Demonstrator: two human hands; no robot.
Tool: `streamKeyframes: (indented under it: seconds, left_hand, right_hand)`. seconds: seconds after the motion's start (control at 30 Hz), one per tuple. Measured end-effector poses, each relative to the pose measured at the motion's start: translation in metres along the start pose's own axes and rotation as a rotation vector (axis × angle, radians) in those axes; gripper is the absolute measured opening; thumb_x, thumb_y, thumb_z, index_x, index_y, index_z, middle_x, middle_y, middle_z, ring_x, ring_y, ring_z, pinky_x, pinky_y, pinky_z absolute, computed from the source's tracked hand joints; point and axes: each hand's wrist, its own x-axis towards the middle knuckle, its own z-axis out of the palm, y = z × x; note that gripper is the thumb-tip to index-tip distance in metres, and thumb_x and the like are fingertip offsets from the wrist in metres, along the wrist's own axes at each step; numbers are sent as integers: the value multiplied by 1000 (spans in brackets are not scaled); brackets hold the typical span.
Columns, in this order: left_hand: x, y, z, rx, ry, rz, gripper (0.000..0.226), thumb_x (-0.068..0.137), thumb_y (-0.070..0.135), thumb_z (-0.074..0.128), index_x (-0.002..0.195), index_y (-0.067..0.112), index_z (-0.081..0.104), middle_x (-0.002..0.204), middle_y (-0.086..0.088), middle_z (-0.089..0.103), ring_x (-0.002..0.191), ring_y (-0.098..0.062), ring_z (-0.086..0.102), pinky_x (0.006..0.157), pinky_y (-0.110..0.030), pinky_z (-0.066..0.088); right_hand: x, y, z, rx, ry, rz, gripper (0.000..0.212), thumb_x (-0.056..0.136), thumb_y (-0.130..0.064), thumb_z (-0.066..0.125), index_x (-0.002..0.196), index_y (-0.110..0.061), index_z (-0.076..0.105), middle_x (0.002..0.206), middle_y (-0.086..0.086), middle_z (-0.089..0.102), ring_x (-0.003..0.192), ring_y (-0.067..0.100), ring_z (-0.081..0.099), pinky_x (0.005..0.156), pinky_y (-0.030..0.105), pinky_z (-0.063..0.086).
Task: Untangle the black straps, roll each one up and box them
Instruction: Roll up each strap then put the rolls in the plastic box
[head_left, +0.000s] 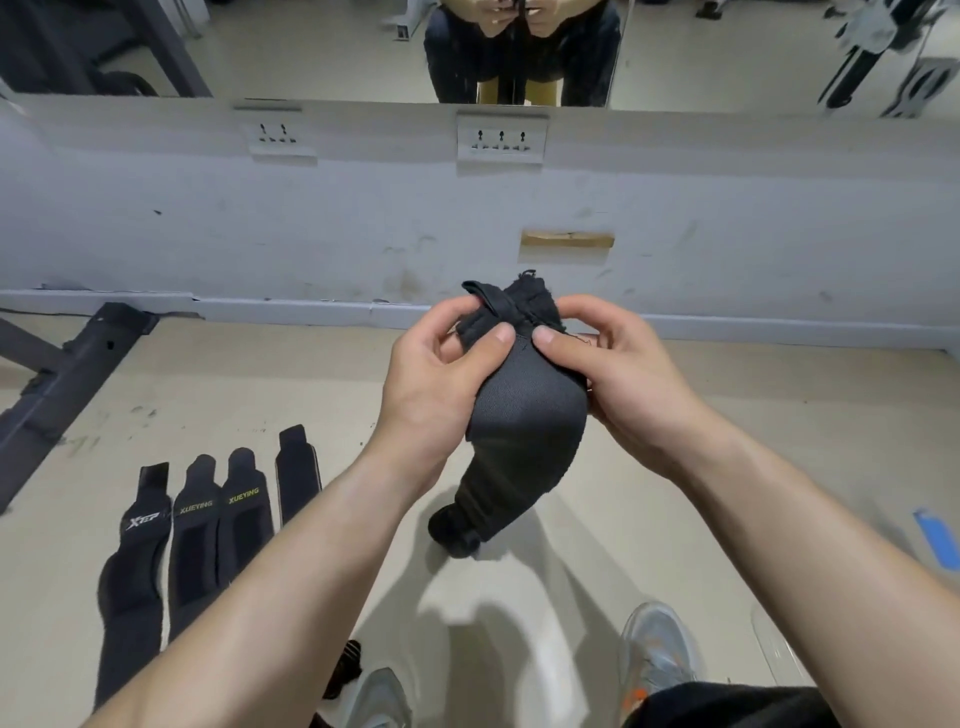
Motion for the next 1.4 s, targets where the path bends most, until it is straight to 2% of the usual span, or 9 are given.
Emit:
streamKeyframes:
  seconds: [0.23,0.4,0.6,0.7,0.8,0.9,1.1,1.2,1.4]
  left_hand:
    - [-7,5,-1,-162,-72,-60,22,97,-6,57,108,10,66,101,-13,74,90,-22,70,80,-30,57]
    - [-10,12,-10,-301,-203,-200,41,92,-11,50,76,17,75,84,-9,74,75,-18,71,65,-24,58]
    - [-5,13,-21,-281,-239,-289,34,78,4,44,73,8,78,86,-15,70,80,-27,67,71,-33,58]
    - [-4,9,-24,-208,-222,-276,26,85,20,59,75,6,78,91,-16,72,85,-28,69,78,-35,58]
    - [-4,4,-23,-45,-221,-207,4,79,12,75,79,12,80,84,-8,74,77,-19,69,72,-26,57]
    - [-4,0,-25,25,-176,-196,18,80,1,80,92,13,75,84,-5,73,71,-17,69,63,-24,53]
    - [-4,-3,-26,32,-260,-297,30,93,9,70,121,-3,64,90,-4,77,82,-18,71,76,-26,53]
    - [-7,-5,-20,73,-268,-286,24,100,9,60,120,-5,63,87,-2,74,77,-14,69,69,-22,53]
    - [-7,-13,-17,26,-133,-279,21,95,7,67,116,1,65,101,-14,72,87,-23,70,73,-28,58]
  right_hand:
    - [-7,-1,7,367,-62,69,34,97,-2,53,129,-7,63,116,17,73,98,26,71,83,33,60]
    - [-10,-2,4,497,-169,122,25,83,-4,53,88,-13,75,93,11,73,80,23,71,73,30,59]
    - [-8,-2,-1,387,-227,136,26,81,-11,43,72,-7,67,98,23,62,95,33,58,87,38,47]
    - [-10,-5,-3,271,-224,117,24,90,-3,41,76,-3,60,87,16,68,82,23,63,73,28,51]
    - [-9,1,-8,89,-203,83,16,90,0,59,77,-8,62,67,5,48,67,21,32,62,27,33]
    - [-10,5,-12,31,-191,57,17,81,4,73,78,-11,66,68,3,56,63,17,42,62,31,26]
    - [-9,9,-9,49,-71,69,38,85,11,68,112,-14,58,77,-1,74,61,12,66,59,22,49]
    - [-7,13,-9,0,5,54,35,80,5,78,108,-11,68,93,7,77,82,22,72,76,33,57]
    - [-7,17,-4,-356,15,-103,8,91,-17,74,97,-18,68,91,-2,73,84,13,70,83,40,60]
